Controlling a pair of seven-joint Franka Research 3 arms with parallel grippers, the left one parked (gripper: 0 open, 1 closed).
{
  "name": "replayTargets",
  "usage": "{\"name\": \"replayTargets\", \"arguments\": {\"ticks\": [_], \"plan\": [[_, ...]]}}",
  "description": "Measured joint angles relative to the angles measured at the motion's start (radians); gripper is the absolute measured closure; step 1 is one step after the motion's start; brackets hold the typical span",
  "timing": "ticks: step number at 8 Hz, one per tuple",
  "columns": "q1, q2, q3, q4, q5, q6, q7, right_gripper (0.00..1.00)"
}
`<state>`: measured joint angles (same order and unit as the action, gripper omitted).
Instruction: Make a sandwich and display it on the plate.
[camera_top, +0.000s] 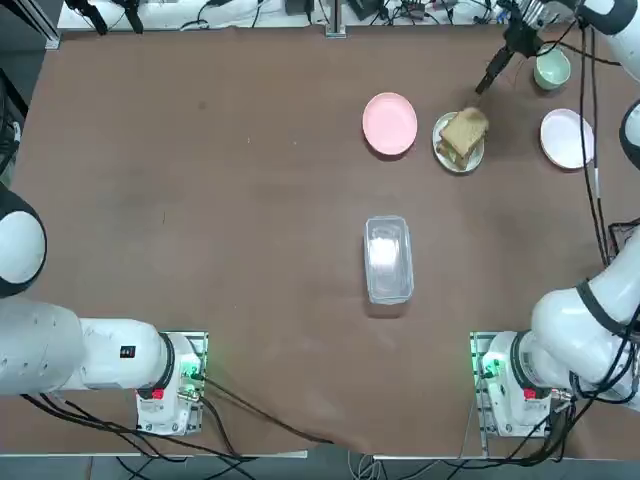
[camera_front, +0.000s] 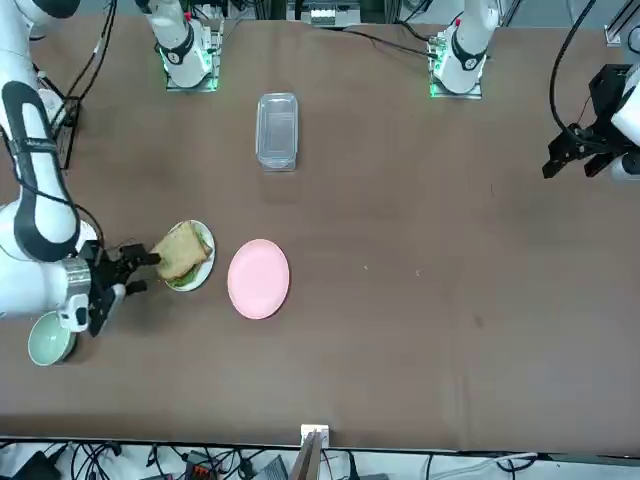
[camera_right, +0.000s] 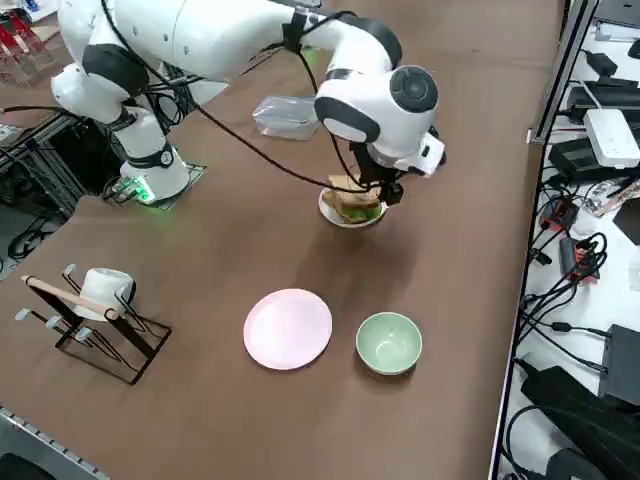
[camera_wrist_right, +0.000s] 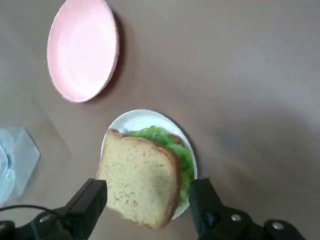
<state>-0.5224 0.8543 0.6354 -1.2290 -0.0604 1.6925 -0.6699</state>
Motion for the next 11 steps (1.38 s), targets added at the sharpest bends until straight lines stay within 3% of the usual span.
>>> {"name": "replayTargets", "arguments": {"ticks": [4, 8, 11], "plan": [[-0.029, -0.06, -0.004, 0.123, -0.004, 0.0, 0.22, 0.0], [-0.037, -0.271, -0.001, 0.141, -0.11, -0.023, 0.48, 0.0], [-0.038, -0.391, -0.001, 0.119, -0.126, -0.102, 0.575, 0.0]]}}
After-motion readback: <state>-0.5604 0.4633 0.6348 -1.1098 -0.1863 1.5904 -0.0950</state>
